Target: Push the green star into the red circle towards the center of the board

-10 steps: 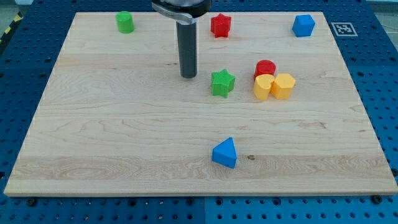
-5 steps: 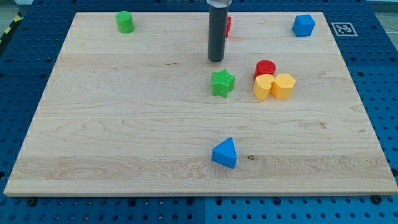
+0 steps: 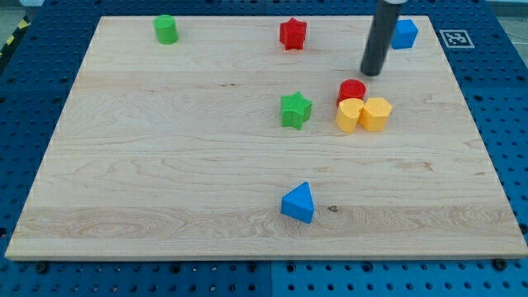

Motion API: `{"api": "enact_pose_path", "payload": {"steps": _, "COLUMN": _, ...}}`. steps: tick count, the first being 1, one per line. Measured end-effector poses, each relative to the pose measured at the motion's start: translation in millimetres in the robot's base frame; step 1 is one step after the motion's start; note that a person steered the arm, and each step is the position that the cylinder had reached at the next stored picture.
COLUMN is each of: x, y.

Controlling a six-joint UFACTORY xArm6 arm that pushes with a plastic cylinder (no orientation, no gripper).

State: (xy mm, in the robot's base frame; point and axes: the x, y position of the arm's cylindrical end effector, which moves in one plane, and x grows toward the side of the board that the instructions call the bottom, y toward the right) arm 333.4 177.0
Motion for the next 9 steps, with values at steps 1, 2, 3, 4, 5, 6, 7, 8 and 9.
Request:
{"api": "enact_pose_path", "payload": {"steps": 1, "x": 4, "y": 13}}
{"api": "enact_pose_path", "payload": {"steps": 2, "x": 21, "y": 13}}
{"api": "enact_pose_path", "payload": {"steps": 3, "x": 30, "y": 11}}
{"api": "enact_pose_path", "payload": {"steps": 4, "x": 31, "y": 8}}
{"api": "enact_pose_path", "payload": {"steps": 5, "x": 36, "y": 6}}
{"api": "enact_pose_path", "payload": {"steps": 6, "x": 49, "y": 6}}
{"api": "enact_pose_path", "payload": {"steps": 7, "x": 56, "y": -6}}
{"api": "enact_pose_path", "payload": {"steps": 8, "x": 56, "y": -10}}
{"api": "enact_pose_path", "payload": {"steps": 9, "x": 56, "y": -10}}
